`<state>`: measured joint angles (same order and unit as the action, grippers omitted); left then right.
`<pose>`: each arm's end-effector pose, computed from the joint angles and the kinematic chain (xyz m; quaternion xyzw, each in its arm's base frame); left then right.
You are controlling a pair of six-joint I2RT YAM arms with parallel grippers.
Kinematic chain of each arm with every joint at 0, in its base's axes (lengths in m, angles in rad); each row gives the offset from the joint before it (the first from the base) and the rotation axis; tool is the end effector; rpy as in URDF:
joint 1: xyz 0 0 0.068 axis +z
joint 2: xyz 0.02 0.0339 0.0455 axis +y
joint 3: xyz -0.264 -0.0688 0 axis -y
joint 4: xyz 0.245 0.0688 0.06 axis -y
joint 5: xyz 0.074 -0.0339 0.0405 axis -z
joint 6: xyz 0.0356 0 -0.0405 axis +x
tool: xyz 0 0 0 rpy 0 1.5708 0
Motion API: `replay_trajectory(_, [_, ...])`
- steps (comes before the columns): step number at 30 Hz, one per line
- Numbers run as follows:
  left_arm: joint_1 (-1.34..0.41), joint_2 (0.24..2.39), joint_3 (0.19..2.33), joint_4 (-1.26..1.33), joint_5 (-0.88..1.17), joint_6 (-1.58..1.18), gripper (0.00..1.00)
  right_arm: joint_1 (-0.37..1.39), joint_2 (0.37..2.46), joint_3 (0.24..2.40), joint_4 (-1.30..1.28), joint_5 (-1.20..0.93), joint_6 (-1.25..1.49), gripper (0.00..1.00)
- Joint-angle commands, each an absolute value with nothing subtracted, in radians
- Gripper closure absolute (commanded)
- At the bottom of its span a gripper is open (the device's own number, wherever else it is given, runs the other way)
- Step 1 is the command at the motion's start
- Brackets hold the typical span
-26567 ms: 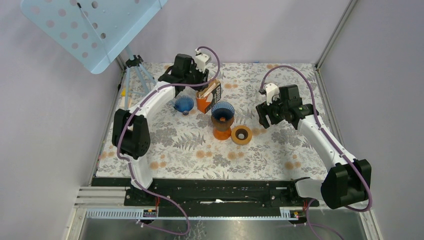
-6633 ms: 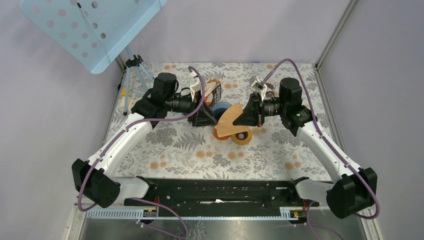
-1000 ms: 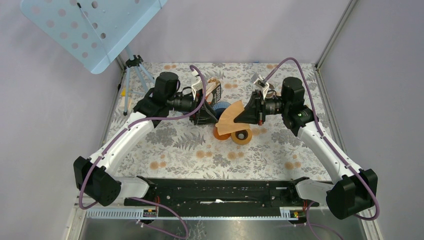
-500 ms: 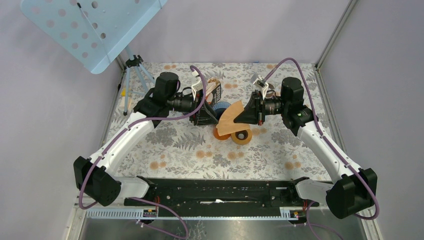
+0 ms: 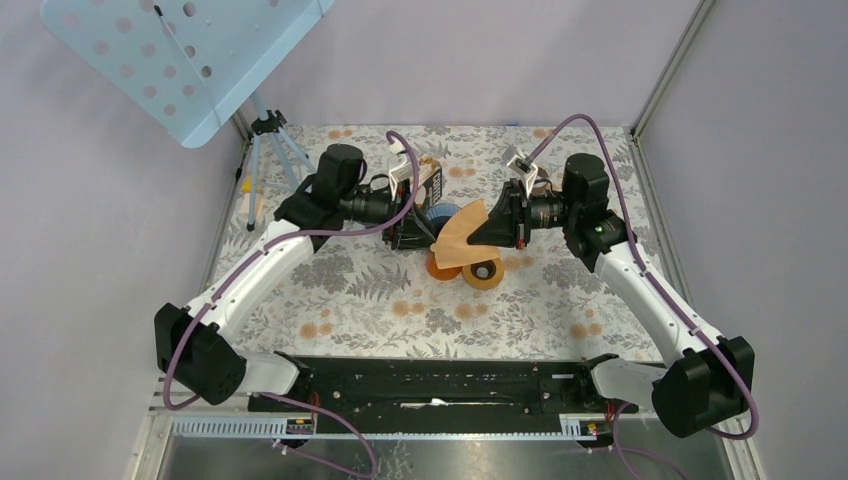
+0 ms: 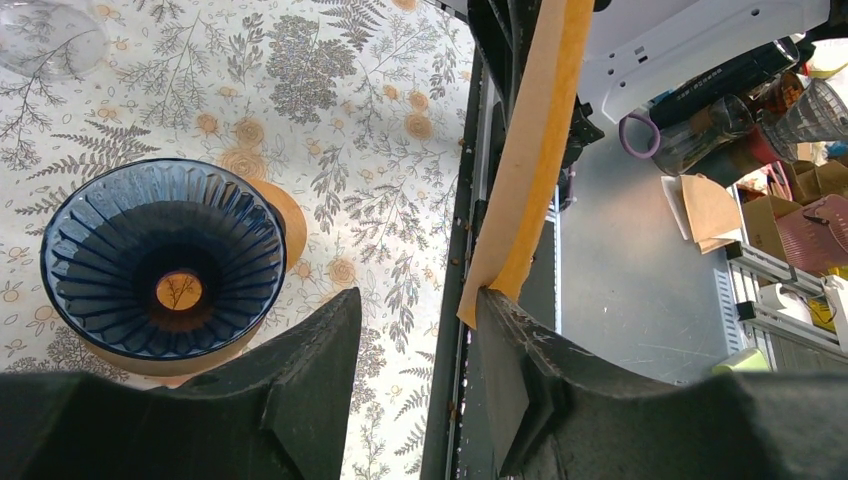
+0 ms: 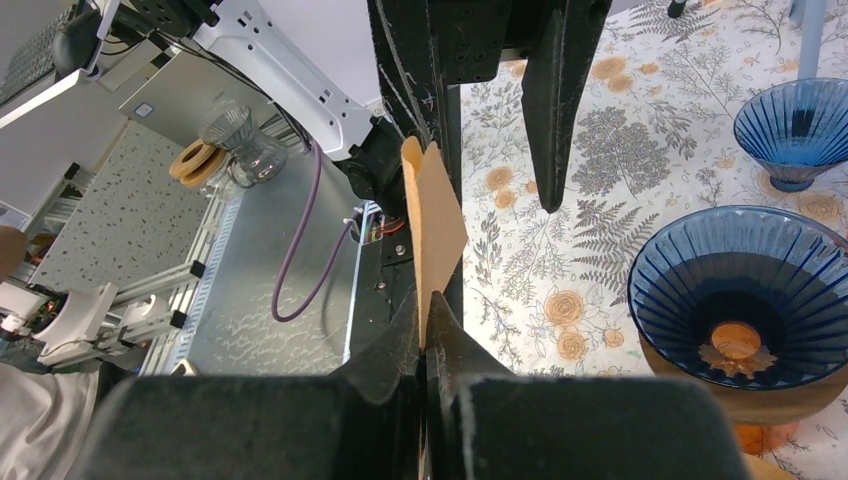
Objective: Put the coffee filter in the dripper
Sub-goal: Place the coffee filter in the coffee dripper.
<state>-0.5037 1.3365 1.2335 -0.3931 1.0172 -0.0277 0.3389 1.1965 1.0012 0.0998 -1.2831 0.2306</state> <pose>0.2395 -0.1666 0.3606 0.4191 0.6704 -0.5210 0.3215 0.2331 0.1184 0.3625 -0.4340 0.5703 0.5764 0.3927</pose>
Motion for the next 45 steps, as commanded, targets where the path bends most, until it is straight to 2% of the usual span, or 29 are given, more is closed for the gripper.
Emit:
replay_trajectory(1, [-0.516, 1.334, 1.271, -0.344, 1.047, -0.026, 0.51, 0.333, 1.185, 1.018, 0.145, -1.294, 0.244, 1.0])
replay_trajectory(17, [-0.541, 1.368, 1.305, -0.294, 1.096, -0.07, 0.48, 0.333, 1.191, 1.012, 0.126, -1.26, 0.212, 1.0])
replay_trajectory(29, [-0.568, 1.428, 1.327, -0.222, 1.096, -0.141, 0.53, 0.333, 1.198, 0.973, 0.218, -1.284, 0.273, 0.98])
replay_trajectory(34, [-0.581, 1.439, 1.322, -0.185, 1.139, -0.171, 0.61, 0.333, 1.198, 0.972, 0.208, -1.272, 0.263, 0.97])
replay_trajectory(40, [-0.581, 1.442, 1.297, -0.098, 1.195, -0.251, 0.82, 0.333, 1.21, 0.974, 0.201, -1.263, 0.261, 0.94])
replay_trajectory(43, [-0.581, 1.44, 1.29, -0.067, 1.21, -0.282, 0.99, 0.333, 1.214, 0.981, 0.187, -1.25, 0.259, 0.9])
replay_trajectory(45, [-0.581, 1.436, 1.281, -0.053, 1.204, -0.303, 1.0, 0.333, 1.213, 0.993, 0.154, -1.237, 0.239, 0.87])
